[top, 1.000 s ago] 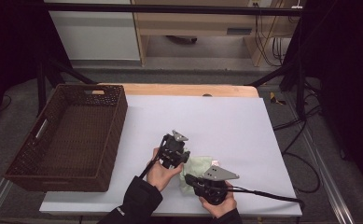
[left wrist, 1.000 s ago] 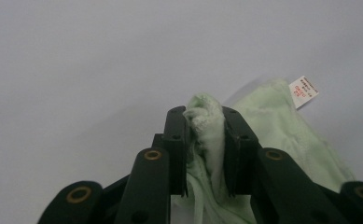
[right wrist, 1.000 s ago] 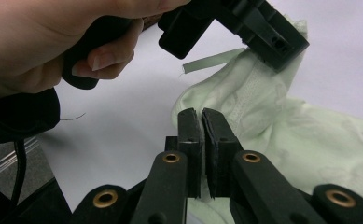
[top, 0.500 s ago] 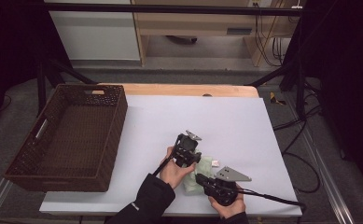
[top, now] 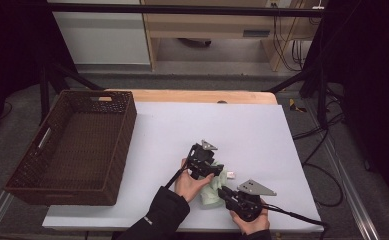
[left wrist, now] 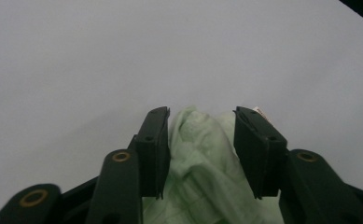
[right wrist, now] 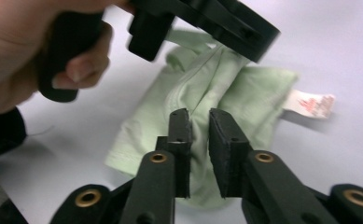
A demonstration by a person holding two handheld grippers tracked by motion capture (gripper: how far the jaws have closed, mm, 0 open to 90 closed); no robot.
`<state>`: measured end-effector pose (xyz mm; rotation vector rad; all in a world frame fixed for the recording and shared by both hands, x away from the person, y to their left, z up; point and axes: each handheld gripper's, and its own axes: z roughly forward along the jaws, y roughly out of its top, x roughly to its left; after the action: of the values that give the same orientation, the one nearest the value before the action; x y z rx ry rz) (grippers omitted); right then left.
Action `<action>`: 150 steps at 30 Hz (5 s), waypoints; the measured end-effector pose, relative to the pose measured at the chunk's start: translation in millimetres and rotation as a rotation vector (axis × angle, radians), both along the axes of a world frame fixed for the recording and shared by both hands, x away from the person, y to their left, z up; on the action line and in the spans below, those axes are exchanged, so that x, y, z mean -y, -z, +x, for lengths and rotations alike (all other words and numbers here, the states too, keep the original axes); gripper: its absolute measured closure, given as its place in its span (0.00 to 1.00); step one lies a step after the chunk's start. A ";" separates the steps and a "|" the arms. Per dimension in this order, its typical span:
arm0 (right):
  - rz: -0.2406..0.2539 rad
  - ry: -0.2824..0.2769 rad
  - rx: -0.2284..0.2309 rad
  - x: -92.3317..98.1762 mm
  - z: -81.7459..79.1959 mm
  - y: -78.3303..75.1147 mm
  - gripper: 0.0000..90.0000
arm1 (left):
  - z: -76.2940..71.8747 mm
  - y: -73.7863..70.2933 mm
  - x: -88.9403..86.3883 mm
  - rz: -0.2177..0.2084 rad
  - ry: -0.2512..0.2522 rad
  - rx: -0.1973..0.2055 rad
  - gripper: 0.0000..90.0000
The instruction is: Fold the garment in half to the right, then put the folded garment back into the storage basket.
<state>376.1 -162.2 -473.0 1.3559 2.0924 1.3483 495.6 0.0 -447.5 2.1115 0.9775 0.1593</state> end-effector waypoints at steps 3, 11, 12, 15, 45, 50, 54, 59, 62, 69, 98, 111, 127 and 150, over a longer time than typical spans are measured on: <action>-0.008 0.015 0.001 5.1 -2.4 -0.3 0.80 | 0.2 -1.2 -6.8 -0.047 0.010 0.019 0.52; -0.014 0.004 0.040 11.8 2.6 -5.0 0.61 | -3.1 -8.5 -35.1 -0.139 0.018 0.077 0.37; -0.014 -0.005 0.044 12.2 3.7 -5.4 0.57 | -4.0 -8.9 -39.7 -0.144 0.019 0.081 0.36; -0.004 -0.019 0.052 14.0 6.0 -8.2 0.48 | -8.1 -9.4 -53.7 -0.169 0.017 0.101 0.31; 0.039 -0.157 0.047 49.4 37.5 -9.5 0.05 | -38.6 10.1 -129.6 -0.210 -0.054 0.097 0.06; 0.062 -0.157 0.040 59.9 39.2 -6.3 0.05 | -39.1 11.6 -124.8 -0.209 -0.048 0.091 0.06; 0.041 -0.152 0.040 65.9 39.3 -4.0 0.05 | -39.1 11.1 -118.6 -0.205 -0.042 0.088 0.06; 0.041 -0.146 0.039 69.2 38.9 -4.0 0.05 | -39.3 8.9 -111.7 -0.208 -0.033 0.081 0.06; 0.034 -0.146 0.044 71.5 38.8 -3.7 0.05 | -38.1 8.5 -108.4 -0.203 -0.035 0.078 0.06; 0.038 -0.138 0.046 75.0 38.2 -4.5 0.05 | -32.2 9.4 -101.8 -0.195 -0.039 0.065 0.06; 0.037 -0.137 0.037 75.7 36.8 -3.4 0.05 | -19.4 27.3 -78.5 -0.134 -0.083 -0.018 0.26; 0.040 -0.136 0.035 75.4 36.7 -3.4 0.05 | -16.8 34.1 -65.5 -0.148 -0.090 -0.060 0.47; 0.040 -0.141 0.033 75.1 37.3 -2.5 0.05 | -20.3 34.5 -55.1 -0.130 -0.113 -0.073 0.63; 0.036 -0.132 0.029 75.6 37.5 -2.9 0.05 | -28.3 35.9 -48.4 -0.152 -0.175 -0.056 0.87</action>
<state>413.6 -237.8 -470.1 1.2232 2.1825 1.4556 467.3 48.5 -483.4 1.9013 1.1706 0.1097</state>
